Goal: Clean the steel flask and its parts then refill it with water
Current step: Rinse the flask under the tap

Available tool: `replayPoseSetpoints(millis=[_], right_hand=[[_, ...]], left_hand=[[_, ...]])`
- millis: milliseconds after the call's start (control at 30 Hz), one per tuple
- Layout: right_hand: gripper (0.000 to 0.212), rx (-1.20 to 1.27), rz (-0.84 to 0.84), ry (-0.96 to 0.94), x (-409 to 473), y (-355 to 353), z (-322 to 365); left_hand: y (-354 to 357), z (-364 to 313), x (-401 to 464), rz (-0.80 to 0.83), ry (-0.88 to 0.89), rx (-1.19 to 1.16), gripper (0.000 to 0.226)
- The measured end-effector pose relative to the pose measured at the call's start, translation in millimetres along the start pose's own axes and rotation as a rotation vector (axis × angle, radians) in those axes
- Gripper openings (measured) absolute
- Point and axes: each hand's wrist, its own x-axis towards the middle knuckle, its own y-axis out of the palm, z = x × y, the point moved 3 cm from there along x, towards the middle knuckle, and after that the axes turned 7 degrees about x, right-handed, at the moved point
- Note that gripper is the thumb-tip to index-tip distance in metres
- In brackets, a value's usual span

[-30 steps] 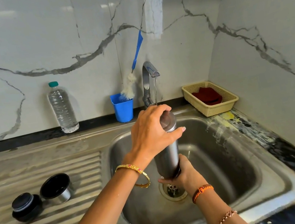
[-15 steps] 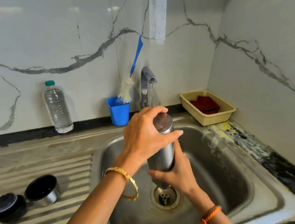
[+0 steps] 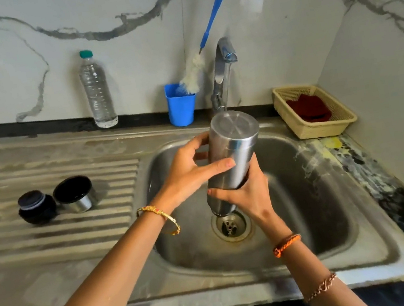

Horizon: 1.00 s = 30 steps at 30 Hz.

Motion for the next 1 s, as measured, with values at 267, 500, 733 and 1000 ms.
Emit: replayPoseSetpoints(millis=[267,500,733,1000], right_hand=[[0.089,-0.072,0.218,-0.246,19.1,61.4,98.1],[0.088,0.033,0.388,-0.345,19.0,191.7,190.1],[0.087,0.099,0.384,-0.285,-1.1,332.7,207.1],[0.087,0.045,0.364,-0.161,-10.6,407.1,169.6]], left_hand=[[-100.6,-34.1,-26.0,-0.312,0.239,-0.115,0.056],[-246.6,-46.9,-64.6,-0.518,0.309,-0.028,0.058],[-365.8,-5.9,-114.8,-0.442,0.235,0.087,0.047],[-402.5,66.4,-121.5,-0.418,0.058,0.071,0.05]])
